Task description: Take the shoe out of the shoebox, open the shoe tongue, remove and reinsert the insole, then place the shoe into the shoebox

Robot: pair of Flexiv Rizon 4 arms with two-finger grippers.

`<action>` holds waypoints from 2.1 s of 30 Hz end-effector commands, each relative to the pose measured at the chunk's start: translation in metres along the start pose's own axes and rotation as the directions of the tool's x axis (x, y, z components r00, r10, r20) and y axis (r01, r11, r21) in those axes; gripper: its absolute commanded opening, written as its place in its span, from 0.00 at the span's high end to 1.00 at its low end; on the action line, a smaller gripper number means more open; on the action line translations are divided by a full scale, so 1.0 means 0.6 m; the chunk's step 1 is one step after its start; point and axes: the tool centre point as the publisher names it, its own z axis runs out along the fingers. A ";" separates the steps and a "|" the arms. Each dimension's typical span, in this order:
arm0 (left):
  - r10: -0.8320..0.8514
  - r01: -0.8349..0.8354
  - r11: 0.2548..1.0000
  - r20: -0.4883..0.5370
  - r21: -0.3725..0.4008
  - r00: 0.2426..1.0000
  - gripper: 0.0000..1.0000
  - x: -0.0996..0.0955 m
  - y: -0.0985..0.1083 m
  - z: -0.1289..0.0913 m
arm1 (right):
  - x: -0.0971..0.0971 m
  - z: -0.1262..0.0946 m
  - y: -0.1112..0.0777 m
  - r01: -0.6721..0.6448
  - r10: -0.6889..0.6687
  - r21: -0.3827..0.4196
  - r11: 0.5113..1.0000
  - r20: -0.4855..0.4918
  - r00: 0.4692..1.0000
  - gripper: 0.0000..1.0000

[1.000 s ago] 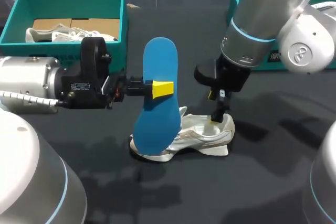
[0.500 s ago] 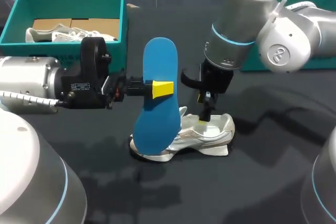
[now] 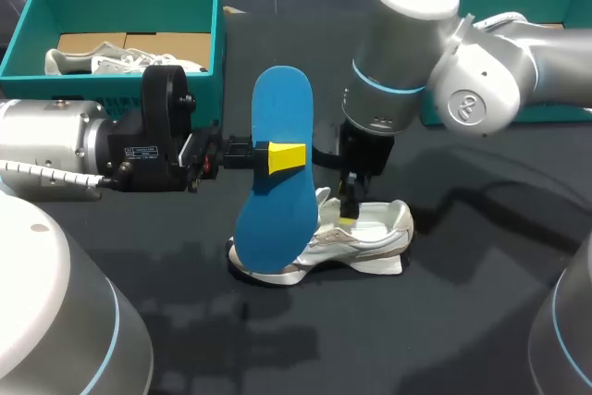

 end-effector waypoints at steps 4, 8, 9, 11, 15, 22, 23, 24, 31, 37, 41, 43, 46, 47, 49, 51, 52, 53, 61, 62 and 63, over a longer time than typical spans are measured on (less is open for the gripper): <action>0.000 0.000 1.000 0.001 0.002 1.000 1.00 0.000 0.002 0.002 | -0.001 0.022 0.008 -0.005 0.005 0.023 1.000 -0.010 1.000 0.41; 0.000 0.000 1.000 0.001 0.002 1.000 1.00 0.000 0.002 0.002 | 0.006 0.027 0.005 -0.008 0.009 0.033 0.999 -0.015 1.000 0.46; 0.000 0.000 1.000 0.001 0.002 1.000 1.00 0.000 0.002 0.002 | 0.008 0.028 0.004 -0.008 0.009 0.036 0.999 -0.015 1.000 0.49; 0.000 0.000 1.000 0.001 0.002 1.000 1.00 0.000 0.002 0.002 | 0.010 0.030 0.003 -0.010 0.011 0.045 0.999 -0.016 1.000 0.51; 0.000 0.000 1.000 0.001 0.002 1.000 1.00 0.000 0.002 0.002 | 0.014 0.037 0.003 -0.010 0.011 0.071 0.997 -0.021 1.000 0.51; 0.000 0.000 1.000 0.001 0.002 1.000 1.00 0.000 0.002 0.002 | 0.016 0.043 0.001 -0.006 0.008 0.097 0.995 -0.022 1.000 0.53; 0.000 0.000 1.000 0.001 0.002 1.000 1.00 0.000 0.002 0.002 | 0.017 0.043 0.000 -0.004 0.006 0.098 0.995 -0.022 1.000 0.55; 0.000 0.000 1.000 0.001 0.002 1.000 1.00 0.000 0.002 0.002 | 0.017 0.043 -0.001 -0.002 0.004 0.097 0.995 -0.021 1.000 0.58; 0.000 0.000 1.000 0.001 0.002 1.000 1.00 0.000 0.002 0.002 | 0.022 0.049 -0.006 0.028 -0.025 0.100 0.995 -0.025 0.999 1.00; 0.000 0.000 1.000 0.001 0.002 1.000 1.00 0.000 0.002 0.002 | 0.032 0.034 -0.012 0.029 -0.026 0.133 0.991 -0.026 0.999 1.00; 0.000 0.000 1.000 0.001 0.002 1.000 1.00 0.000 0.002 0.002 | 0.037 0.015 -0.020 -0.006 0.011 0.128 0.992 -0.033 0.999 1.00; 0.000 0.000 1.000 0.001 0.002 1.000 1.00 0.000 0.002 0.002 | 0.039 0.004 -0.024 -0.042 0.047 0.117 0.992 -0.037 0.998 1.00; 0.000 0.000 1.000 0.001 0.002 1.000 1.00 0.000 0.002 0.002 | 0.040 -0.013 -0.032 -0.109 0.113 0.097 0.989 -0.042 0.993 1.00; 0.000 0.000 1.000 0.001 0.002 1.000 1.00 0.000 0.002 0.002 | 0.040 -0.020 -0.035 -0.137 0.141 0.086 0.987 -0.039 0.989 1.00; 0.000 0.000 1.000 0.001 0.002 1.000 1.00 0.000 0.002 0.002 | 0.040 -0.030 -0.040 -0.191 0.193 0.058 0.980 -0.035 0.981 1.00; 0.000 0.000 1.000 0.001 0.002 1.000 1.00 0.000 0.002 0.002 | 0.040 -0.039 -0.046 -0.259 0.260 0.025 0.966 -0.029 0.965 1.00; 0.000 0.000 1.000 0.001 0.002 1.000 1.00 0.000 0.002 0.002 | 0.040 -0.044 -0.050 -0.283 0.283 0.010 0.959 -0.027 0.959 1.00; 0.000 0.000 1.000 0.001 0.002 1.000 1.00 0.000 0.002 0.002 | 0.040 -0.046 -0.051 -0.307 0.307 0.002 0.952 -0.024 0.951 1.00; 0.000 0.000 1.000 0.001 0.002 1.000 1.00 0.000 0.002 0.002 | 0.042 -0.053 -0.057 -0.394 0.392 -0.045 0.918 -0.034 0.919 1.00; 0.000 0.000 1.000 0.001 0.002 1.000 1.00 0.000 0.002 0.002 | 0.042 -0.053 -0.057 -0.394 0.392 -0.045 0.918 -0.034 0.919 1.00; 0.000 0.000 1.000 0.001 0.002 1.000 1.00 0.000 0.002 0.002 | 0.042 -0.053 -0.057 -0.394 0.392 -0.045 0.918 -0.034 0.919 1.00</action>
